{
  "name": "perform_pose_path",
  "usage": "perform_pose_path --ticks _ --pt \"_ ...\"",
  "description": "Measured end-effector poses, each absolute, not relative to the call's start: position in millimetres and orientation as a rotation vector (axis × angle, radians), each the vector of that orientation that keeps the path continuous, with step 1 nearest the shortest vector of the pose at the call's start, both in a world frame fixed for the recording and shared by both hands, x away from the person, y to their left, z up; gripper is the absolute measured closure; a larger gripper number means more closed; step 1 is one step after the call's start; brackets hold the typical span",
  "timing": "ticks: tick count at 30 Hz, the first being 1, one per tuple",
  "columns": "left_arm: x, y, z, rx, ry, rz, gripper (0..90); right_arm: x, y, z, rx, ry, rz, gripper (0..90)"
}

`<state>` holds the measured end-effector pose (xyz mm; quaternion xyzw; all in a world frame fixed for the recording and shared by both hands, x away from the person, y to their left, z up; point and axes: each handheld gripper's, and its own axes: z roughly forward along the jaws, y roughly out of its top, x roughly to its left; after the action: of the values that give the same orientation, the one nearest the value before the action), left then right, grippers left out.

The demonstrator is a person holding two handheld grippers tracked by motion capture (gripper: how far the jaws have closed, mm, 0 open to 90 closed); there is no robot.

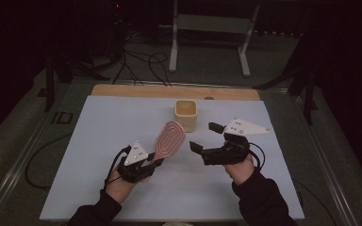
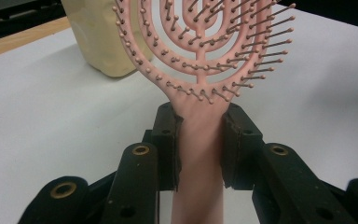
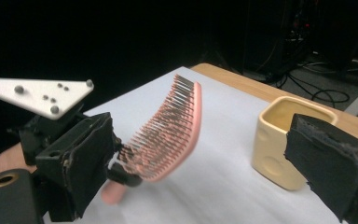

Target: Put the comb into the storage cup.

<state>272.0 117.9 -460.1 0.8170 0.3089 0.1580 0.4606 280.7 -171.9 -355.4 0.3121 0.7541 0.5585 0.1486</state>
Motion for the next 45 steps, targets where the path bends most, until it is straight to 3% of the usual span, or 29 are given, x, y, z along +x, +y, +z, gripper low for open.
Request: perform_pose_path --ticks 20,31,45 --pt "270.1 117.7 -459.8 1.994 0.746 0.403 70.9 311.9 -129.7 -371.0 1.183 2.180 1.719 8.2" --pt "268.5 116.8 -458.4 1.974 0.733 0.417 70.9 322.7 -122.5 -385.3 1.336 2.242 1.796 21.5" --pt "267.9 115.8 -458.6 1.976 0.722 0.409 70.8 322.7 -112.9 -396.6 1.362 2.321 1.786 47.6"
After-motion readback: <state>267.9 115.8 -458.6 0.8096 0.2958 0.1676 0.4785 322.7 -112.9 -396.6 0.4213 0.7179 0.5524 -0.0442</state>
